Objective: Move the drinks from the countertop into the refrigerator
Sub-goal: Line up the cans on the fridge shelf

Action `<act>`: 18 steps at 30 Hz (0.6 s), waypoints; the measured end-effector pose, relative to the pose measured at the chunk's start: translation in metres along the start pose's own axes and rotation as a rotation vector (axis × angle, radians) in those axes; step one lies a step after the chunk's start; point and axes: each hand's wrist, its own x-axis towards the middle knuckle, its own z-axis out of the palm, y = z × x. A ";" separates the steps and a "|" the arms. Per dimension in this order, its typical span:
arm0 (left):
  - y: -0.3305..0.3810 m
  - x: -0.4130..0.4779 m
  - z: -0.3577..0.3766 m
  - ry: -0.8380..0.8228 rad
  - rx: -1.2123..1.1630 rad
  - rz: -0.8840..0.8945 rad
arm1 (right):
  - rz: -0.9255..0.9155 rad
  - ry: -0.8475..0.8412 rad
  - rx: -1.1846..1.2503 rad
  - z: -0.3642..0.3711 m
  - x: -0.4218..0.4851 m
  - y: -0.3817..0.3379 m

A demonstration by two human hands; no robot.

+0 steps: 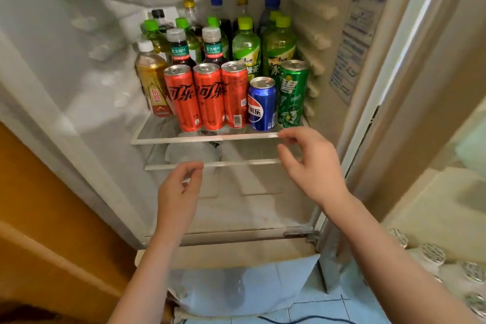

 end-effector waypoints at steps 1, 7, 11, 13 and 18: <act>0.001 0.013 -0.001 0.018 -0.005 0.019 | -0.002 0.030 -0.016 0.001 0.012 0.000; 0.009 0.077 0.007 0.003 0.051 0.215 | 0.015 0.184 -0.184 0.006 0.074 0.006; 0.017 0.097 0.017 -0.013 0.118 0.409 | 0.015 0.325 -0.219 0.014 0.097 0.008; 0.020 0.105 0.023 -0.034 0.136 0.502 | 0.042 0.333 -0.258 0.018 0.105 0.011; 0.024 0.120 0.041 -0.063 0.183 0.582 | 0.077 0.240 -0.343 0.026 0.123 0.022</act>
